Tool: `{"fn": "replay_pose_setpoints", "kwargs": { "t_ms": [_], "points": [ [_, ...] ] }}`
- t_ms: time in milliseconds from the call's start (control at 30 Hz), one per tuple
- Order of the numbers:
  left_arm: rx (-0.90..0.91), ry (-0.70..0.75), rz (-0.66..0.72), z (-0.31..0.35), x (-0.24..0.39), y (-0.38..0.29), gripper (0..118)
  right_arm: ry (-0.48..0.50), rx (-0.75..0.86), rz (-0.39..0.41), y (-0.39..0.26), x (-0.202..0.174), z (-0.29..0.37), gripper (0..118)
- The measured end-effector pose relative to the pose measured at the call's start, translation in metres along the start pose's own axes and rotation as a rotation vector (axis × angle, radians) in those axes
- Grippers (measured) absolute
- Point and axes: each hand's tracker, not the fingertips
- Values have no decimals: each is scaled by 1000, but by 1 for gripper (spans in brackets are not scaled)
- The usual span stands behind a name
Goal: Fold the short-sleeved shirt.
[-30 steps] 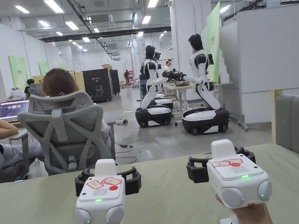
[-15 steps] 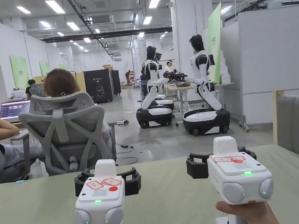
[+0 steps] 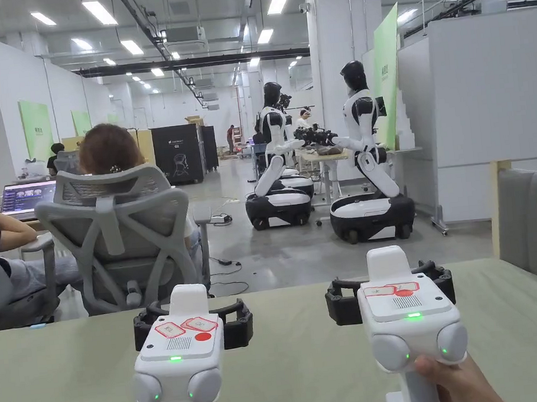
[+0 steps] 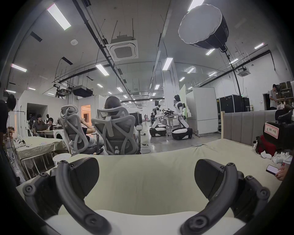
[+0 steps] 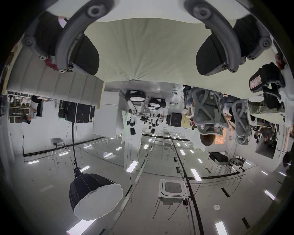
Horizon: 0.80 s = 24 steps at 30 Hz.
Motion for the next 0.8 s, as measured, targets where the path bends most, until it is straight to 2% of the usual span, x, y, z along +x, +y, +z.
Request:
{"fn": "replay_pose_setpoints", "kwargs": {
  "t_ms": [467, 733, 767, 800],
  "points": [
    [-10, 5, 4, 0, -1, -3, 118, 42, -8, -40, -1, 5, -1, 118],
    [-16, 1, 2, 2, 1, -4, 118, 61, -14, -30, -1, 9, -1, 118],
    [-17, 0, 2, 2, 2, -4, 118, 72, -27, -39, 0, 10, -1, 118],
    [-18, -1, 2, 1, 2, -5, 118, 82, -66, -81, -1, 11, -2, 118]
  ]
}}
